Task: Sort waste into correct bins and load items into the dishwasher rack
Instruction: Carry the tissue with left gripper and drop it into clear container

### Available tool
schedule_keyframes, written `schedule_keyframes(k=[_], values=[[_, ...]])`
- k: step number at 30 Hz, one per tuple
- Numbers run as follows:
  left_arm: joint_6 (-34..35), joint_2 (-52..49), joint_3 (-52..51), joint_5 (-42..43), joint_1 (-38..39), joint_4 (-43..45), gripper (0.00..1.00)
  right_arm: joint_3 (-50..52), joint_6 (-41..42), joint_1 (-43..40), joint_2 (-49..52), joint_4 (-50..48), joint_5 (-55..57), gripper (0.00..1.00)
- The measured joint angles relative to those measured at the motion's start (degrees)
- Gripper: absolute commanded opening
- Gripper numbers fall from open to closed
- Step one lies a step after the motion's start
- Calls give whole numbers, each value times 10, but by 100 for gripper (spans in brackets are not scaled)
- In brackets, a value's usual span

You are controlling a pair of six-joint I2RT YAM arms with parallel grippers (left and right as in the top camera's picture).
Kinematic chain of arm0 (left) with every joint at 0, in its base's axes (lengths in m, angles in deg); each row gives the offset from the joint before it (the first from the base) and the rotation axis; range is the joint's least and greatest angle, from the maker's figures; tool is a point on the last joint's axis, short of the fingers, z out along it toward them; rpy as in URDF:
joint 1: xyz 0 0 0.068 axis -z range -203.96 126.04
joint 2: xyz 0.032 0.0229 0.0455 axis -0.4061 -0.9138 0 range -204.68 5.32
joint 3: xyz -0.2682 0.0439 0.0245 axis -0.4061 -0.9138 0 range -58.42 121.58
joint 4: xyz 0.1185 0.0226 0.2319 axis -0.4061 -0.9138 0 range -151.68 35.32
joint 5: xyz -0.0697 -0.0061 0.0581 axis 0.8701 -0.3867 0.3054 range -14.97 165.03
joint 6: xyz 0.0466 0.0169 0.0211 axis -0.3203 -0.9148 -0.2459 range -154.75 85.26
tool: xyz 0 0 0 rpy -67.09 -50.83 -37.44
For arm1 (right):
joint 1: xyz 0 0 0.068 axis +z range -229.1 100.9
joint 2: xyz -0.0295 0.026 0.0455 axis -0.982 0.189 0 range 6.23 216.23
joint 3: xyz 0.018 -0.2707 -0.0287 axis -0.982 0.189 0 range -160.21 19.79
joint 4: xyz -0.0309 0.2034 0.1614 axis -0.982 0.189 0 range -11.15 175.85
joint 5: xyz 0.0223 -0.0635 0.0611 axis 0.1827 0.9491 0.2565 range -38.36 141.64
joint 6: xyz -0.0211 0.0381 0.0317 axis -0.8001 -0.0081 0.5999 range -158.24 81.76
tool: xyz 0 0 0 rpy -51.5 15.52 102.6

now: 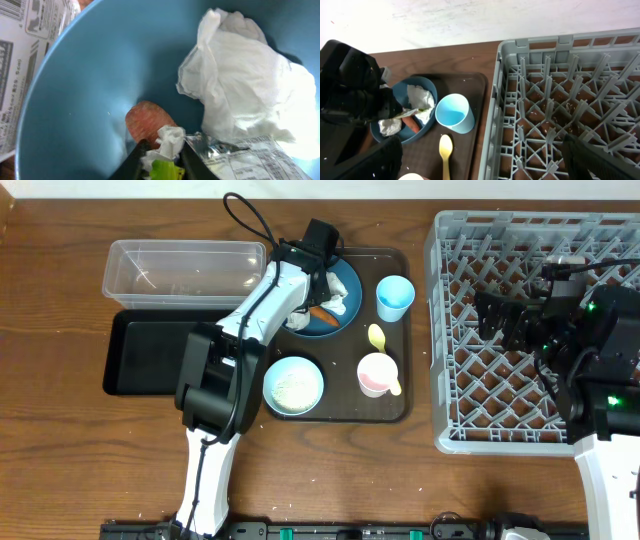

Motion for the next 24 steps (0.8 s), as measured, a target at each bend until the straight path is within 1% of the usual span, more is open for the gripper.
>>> schedule_keyframes(k=[2,7,16,20,24], values=[[1,3,0,0,0,0,6,0,0,0,0,0,0,99],[-2,23,0,0,0,0,6,0,0,0,0,0,0,99],[-2,94,0,1,0,2,6,0,0,0,0,0,0,99],[-3,129,0,1,-6,22,6,0,0,0,0,0,0,99],[-14,164,0,-1,-31,48,6,0,0,0,0,0,0,99]])
